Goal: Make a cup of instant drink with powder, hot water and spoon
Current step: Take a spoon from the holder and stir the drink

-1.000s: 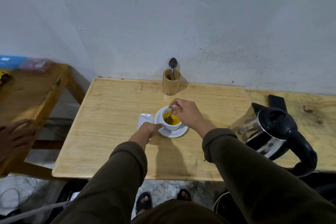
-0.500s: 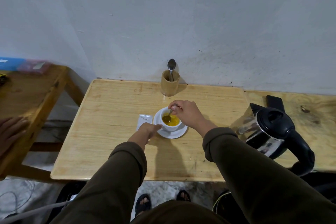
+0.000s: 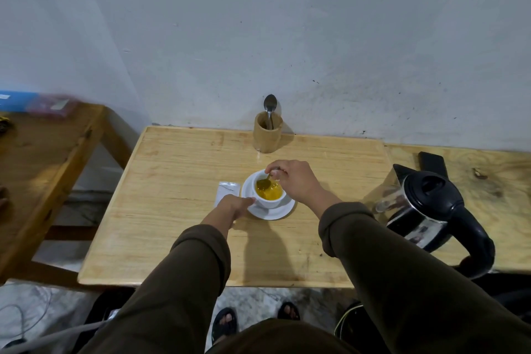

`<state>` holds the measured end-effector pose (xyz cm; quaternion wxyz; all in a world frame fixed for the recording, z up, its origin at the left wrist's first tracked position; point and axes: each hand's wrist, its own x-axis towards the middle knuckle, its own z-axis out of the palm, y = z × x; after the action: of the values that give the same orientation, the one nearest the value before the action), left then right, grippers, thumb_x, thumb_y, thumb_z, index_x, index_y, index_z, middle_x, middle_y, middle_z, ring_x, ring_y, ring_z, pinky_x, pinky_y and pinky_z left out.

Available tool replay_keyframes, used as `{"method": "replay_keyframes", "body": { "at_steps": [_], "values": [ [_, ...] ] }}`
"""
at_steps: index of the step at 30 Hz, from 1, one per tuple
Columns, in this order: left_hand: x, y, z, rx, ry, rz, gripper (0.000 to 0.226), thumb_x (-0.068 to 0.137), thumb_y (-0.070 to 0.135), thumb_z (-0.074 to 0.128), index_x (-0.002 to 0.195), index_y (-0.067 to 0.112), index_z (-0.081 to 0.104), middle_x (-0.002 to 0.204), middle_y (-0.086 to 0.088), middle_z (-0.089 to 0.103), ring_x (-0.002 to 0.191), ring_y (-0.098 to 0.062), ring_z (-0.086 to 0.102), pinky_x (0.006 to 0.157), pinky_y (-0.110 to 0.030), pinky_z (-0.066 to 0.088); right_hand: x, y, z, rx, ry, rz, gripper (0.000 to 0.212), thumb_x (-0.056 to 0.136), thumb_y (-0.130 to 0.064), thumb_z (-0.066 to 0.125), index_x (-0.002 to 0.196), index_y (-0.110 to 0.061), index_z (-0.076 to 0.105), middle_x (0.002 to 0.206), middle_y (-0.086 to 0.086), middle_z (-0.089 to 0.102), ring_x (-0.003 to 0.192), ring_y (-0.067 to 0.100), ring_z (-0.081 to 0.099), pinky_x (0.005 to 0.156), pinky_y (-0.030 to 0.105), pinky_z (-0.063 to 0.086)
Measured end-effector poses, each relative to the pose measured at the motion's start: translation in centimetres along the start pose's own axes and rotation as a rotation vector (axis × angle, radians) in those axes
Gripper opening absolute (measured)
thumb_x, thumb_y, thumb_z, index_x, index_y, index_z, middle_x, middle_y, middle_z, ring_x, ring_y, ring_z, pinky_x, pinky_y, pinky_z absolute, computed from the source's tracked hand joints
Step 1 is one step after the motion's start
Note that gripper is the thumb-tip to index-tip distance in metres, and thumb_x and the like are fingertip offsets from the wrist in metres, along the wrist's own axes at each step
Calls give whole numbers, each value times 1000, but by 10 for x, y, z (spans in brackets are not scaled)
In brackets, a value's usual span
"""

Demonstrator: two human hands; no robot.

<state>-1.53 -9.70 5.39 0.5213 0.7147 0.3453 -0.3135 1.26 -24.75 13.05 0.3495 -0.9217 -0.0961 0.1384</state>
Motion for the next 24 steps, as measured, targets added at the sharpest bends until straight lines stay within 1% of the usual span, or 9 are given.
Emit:
{"method": "replay_keyframes", "body": {
  "at_steps": [5,7,9,14,17,19,21,22,24],
  "values": [
    [1,0,0,-3,2,0,61,87,41,62,135,4,50,137,-14,57,127,-29,52,102,-41,42,1,-2,-3,12,-39,23,23,94,-10,44,92,-9,67,95,13,73,94,26,66,87,36,51],
    [0,0,0,4,7,1,61,88,41,62,135,4,50,137,-14,57,127,-30,51,102,-42,42,3,-1,-3,-64,-26,27,23,95,-11,43,93,-9,66,99,13,69,95,27,63,81,34,48],
    [0,0,0,7,11,2,61,88,41,61,135,4,49,136,-14,56,127,-30,51,101,-41,43,4,0,-2,-118,-5,29,24,96,-12,43,97,-10,67,105,13,66,98,28,60,80,31,44],
    [0,-1,0,7,11,0,61,87,42,61,135,5,50,136,-13,57,126,-29,52,97,-39,43,0,-1,3,-57,22,-2,25,96,-12,46,104,-11,70,114,11,68,106,25,61,92,32,47],
    [-1,-1,0,10,12,-1,62,87,43,61,135,5,49,136,-13,56,126,-28,52,97,-39,44,-2,-2,2,6,-8,-3,23,95,-12,47,99,-11,70,107,11,71,101,24,65,94,35,50],
    [-1,-1,0,13,14,-3,62,87,44,61,135,5,50,136,-13,57,126,-28,52,97,-39,44,-2,-2,0,23,-17,1,23,95,-11,46,94,-10,68,98,12,72,96,25,66,92,38,51],
    [-1,-1,0,14,14,-6,62,87,44,61,135,6,49,136,-13,57,125,-28,53,97,-39,44,-1,-1,-1,2,-15,7,23,95,-11,44,92,-9,66,91,11,69,93,27,65,86,37,50],
    [-1,-1,0,13,15,-6,62,87,44,61,135,6,49,135,-13,57,125,-28,53,97,-39,44,0,-1,-2,-26,-12,9,23,95,-11,43,92,-9,66,91,9,66,93,28,64,82,35,48],
    [-1,-1,0,12,17,-4,62,87,43,62,134,5,50,135,-13,57,125,-28,53,96,-39,44,2,0,-1,-97,1,13,23,96,-13,43,96,-10,66,99,11,64,97,27,60,79,31,44]
  ]
}}
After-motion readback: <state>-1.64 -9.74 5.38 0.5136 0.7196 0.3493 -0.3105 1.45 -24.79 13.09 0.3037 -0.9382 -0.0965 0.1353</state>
